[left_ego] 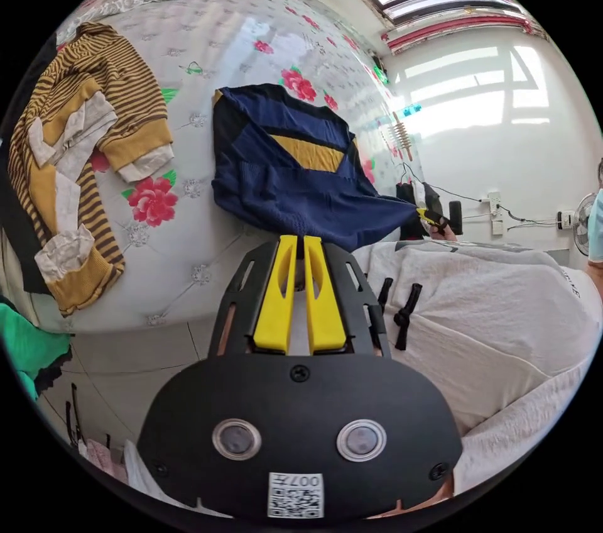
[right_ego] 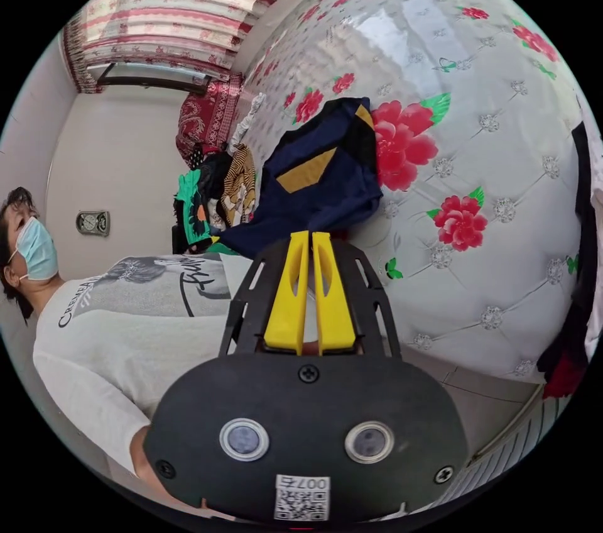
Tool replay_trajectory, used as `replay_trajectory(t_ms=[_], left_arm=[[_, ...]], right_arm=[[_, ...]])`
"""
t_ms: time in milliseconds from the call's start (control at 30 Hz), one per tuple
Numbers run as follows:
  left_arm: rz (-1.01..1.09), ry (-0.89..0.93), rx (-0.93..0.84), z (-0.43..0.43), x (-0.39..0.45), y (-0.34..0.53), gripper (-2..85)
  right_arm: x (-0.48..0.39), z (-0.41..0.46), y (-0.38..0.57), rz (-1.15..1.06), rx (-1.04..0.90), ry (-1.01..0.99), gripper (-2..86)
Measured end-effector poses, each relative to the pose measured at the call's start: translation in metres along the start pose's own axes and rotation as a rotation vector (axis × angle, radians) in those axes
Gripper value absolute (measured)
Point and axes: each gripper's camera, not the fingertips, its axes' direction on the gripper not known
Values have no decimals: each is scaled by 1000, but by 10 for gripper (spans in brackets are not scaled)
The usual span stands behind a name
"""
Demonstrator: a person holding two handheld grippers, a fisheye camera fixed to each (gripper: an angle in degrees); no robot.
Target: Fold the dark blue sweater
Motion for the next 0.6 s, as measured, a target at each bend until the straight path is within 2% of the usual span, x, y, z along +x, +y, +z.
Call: replay_trajectory(t_ms=[167, 333, 433, 533, 600], left_arm=[[-22, 42, 84, -16, -11, -53, -6], [-172, -5, 152, -9, -58, -166, 4], [-295, 38, 213, 26, -88, -228, 27], [-465, -49, 174, 67, -112, -260, 61], [-463, -98, 192, 75, -112, -261, 70]], right_arm=[[-10, -10, -54, 34, 43, -86, -3], [-4, -3, -138, 135, 126, -144, -1], [2, 20, -200, 184, 200, -28, 1], [14, 59, -250, 225, 184, 188, 6], [15, 77, -263, 207, 157, 284, 13]])
